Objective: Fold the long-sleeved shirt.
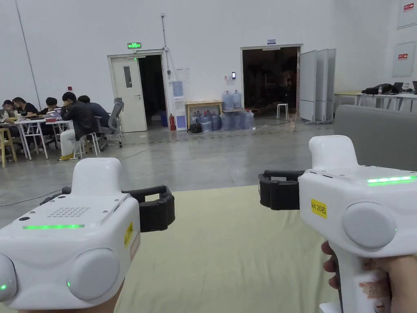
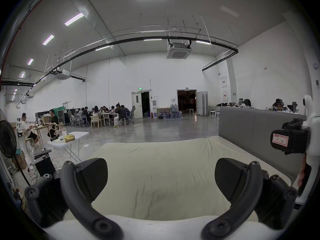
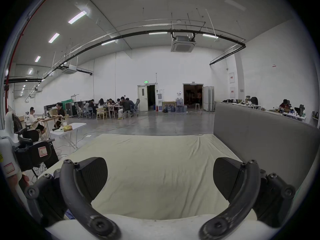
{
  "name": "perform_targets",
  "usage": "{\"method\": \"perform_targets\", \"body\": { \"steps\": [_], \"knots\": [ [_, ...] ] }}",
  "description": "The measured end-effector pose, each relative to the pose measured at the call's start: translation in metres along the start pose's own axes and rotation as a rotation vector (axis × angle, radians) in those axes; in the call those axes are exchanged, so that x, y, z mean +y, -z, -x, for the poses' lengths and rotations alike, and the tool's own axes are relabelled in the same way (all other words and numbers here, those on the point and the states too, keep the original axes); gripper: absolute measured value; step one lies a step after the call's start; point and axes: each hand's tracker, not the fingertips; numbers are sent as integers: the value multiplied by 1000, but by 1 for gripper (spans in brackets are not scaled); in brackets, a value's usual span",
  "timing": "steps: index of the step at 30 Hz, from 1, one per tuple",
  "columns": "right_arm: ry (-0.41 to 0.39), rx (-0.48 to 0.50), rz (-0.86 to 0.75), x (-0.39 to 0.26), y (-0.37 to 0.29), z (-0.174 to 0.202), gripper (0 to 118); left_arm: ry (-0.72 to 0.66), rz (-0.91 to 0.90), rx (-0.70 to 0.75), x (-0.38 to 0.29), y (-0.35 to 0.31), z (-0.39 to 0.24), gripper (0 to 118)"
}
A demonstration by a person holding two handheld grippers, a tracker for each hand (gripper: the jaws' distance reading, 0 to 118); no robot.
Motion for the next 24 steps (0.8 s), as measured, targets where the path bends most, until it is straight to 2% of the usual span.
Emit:
{"method": "perform_targets", "body": {
  "steps": [24],
  "knots": [
    [-1,10,4,0,1,5,118,-3,-3,-7,1,-4,6,118]
  ]
}}
